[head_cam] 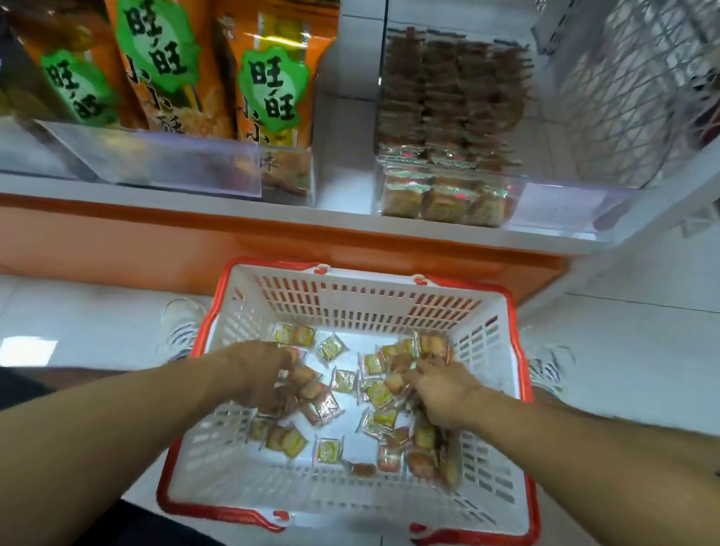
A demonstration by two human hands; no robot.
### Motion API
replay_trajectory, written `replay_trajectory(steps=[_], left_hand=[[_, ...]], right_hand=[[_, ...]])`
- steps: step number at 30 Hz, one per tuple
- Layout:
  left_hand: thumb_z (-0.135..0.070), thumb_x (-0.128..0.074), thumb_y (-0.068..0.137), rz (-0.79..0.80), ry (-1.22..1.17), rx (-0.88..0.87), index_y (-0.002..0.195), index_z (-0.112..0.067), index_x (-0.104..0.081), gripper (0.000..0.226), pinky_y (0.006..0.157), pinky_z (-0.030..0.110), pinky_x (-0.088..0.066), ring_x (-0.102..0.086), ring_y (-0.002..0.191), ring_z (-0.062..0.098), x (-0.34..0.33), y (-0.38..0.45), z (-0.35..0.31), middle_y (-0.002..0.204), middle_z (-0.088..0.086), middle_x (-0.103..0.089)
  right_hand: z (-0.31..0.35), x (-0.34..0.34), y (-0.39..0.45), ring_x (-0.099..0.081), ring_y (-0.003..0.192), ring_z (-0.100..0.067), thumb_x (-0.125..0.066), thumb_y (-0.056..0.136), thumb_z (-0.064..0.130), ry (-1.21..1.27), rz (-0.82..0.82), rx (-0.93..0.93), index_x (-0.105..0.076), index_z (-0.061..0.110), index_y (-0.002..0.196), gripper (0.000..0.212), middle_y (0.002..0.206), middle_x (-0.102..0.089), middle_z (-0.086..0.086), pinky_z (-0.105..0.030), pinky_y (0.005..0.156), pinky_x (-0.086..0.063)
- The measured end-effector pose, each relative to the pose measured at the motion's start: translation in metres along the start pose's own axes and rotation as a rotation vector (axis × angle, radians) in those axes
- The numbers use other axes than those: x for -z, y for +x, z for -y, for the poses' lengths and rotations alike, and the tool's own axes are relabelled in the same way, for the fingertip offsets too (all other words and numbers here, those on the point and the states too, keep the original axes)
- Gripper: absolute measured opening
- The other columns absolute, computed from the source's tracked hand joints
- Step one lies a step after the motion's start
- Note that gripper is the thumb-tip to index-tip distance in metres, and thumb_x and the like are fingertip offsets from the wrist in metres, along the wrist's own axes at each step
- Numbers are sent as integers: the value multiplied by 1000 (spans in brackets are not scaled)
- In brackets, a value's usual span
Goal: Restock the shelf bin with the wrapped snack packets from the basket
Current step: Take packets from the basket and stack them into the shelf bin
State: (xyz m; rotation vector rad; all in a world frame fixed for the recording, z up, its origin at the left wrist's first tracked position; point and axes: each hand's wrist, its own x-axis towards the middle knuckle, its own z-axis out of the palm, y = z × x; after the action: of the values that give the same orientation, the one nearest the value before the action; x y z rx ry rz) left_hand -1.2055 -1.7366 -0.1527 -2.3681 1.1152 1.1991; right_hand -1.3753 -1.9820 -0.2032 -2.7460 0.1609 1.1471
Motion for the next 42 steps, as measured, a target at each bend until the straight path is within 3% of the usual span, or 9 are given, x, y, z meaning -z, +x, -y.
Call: replay_trajectory(steps=[4,7,14,18,22,27,30,36,42], left_hand=[[-41,-71,86,-30,-130,65,136,-31,-56,53,95,32,-51,-62,118,25,-21,30,10,135,4,-62],[-36,-68,87,-57,-205,73,140,-25,-51,57,102,38,-49,-57,124,27,-49,55,6,142,7,-56],[-27,-60,95,-114,-47,0,155,-34,-19,72,117,54,-33,-7,155,32,-122,101,-30,168,6,-9],[-18,-61,98,-94,1,12,161,-35,7,94,122,57,-16,7,156,37,-132,112,-29,171,6,11],[-18,-65,94,-156,10,15,162,-30,5,98,119,53,-29,-6,155,37,-129,118,-29,169,10,-5],[-10,-67,89,-172,10,-73,156,-24,-16,86,108,49,-45,-33,137,35,-128,119,-33,148,13,-36],[-13,-69,87,-170,-51,-101,148,-21,-28,74,92,46,-55,-44,124,32,-129,118,-38,139,11,-42],[-21,-66,83,-141,-492,39,119,-20,-54,38,87,41,-54,-62,103,25,-118,120,-40,112,4,-61],[-18,-67,89,-119,-939,161,98,-9,-67,13,83,38,-60,-69,87,24,-89,111,-37,96,11,-73]], right_hand=[[12,-20,33,-31,145,-26,-67,84,8,91,-102,-5,-37,29,149,75,160,-31,-3,-46,114,-33],[28,-31,59,-16,151,-28,-66,87,11,42,-72,58,-23,28,157,84,163,-23,-6,-48,120,-24],[53,-44,104,13,153,-39,-62,89,1,-32,18,-43,7,34,159,104,167,17,-8,-63,119,-14],[55,-43,118,-1,152,-40,-62,93,12,-55,67,-25,4,31,160,96,168,-2,-11,-56,114,-30],[55,-35,122,-30,137,-36,-66,88,18,-93,3,-8,-20,24,157,84,148,-35,-14,-45,101,-40],[53,-29,118,-38,128,-32,-70,83,9,-131,64,14,-53,14,133,53,136,-43,-13,-43,96,-43],[51,-30,117,-39,126,-31,-66,85,6,-97,62,39,-56,13,128,45,132,-48,-11,-42,97,-44],[45,-24,109,-57,108,-32,-59,78,-10,126,-4,76,-60,19,118,49,112,-60,-10,-42,87,-52],[39,0,97,-60,114,-35,-55,82,-10,240,-54,63,-55,16,131,55,123,-61,-17,-37,88,-49]])
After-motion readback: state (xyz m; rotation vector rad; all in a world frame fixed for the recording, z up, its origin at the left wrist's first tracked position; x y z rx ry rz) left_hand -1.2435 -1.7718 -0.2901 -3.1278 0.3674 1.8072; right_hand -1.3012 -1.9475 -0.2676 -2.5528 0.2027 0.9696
